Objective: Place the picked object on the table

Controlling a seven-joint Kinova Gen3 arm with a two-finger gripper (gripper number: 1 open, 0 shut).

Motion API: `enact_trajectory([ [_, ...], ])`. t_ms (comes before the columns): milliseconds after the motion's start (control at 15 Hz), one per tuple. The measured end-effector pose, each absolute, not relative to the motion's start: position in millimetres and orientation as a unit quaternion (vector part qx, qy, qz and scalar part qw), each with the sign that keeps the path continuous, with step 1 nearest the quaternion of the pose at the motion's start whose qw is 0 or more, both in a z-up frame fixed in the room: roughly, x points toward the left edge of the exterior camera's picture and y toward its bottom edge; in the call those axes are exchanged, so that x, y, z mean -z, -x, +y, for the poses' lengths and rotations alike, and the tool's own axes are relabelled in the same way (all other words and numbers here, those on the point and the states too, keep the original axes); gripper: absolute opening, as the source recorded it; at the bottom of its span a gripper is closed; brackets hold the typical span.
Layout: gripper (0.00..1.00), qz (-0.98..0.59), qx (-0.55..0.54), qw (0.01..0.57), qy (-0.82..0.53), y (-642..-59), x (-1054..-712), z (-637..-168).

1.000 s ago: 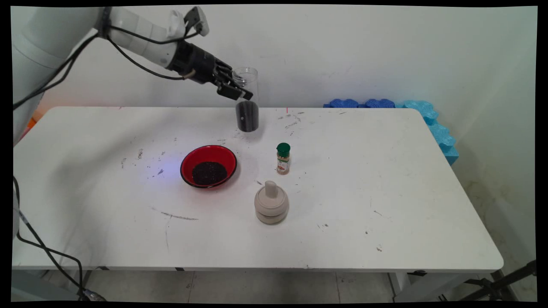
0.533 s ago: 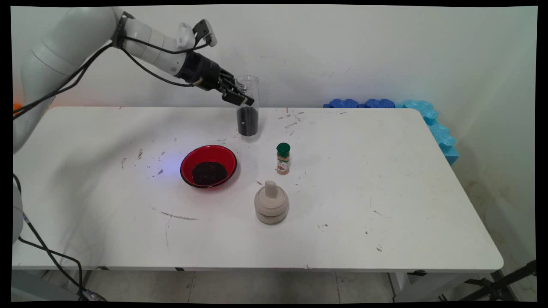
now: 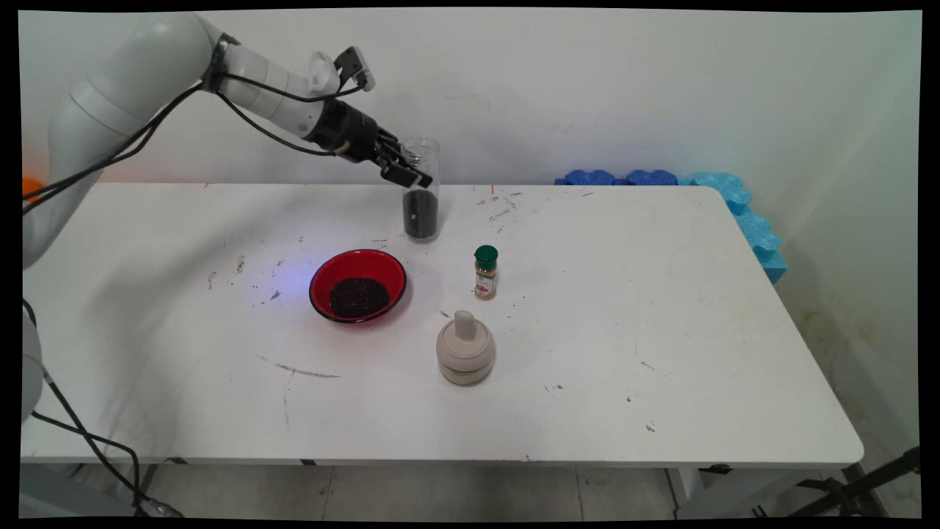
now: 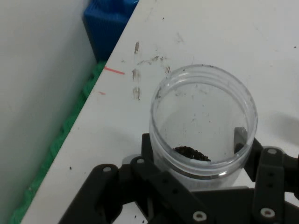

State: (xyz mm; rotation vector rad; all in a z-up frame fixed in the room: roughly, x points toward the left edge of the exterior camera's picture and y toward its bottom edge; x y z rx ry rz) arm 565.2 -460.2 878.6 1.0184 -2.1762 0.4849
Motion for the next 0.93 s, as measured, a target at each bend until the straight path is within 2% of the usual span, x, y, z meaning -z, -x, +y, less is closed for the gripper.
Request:
enact_trajectory([
  [933, 0.0, -0.838, -0.173, 0.332, -0.396, -574.0, -865.1, -459.4],
])
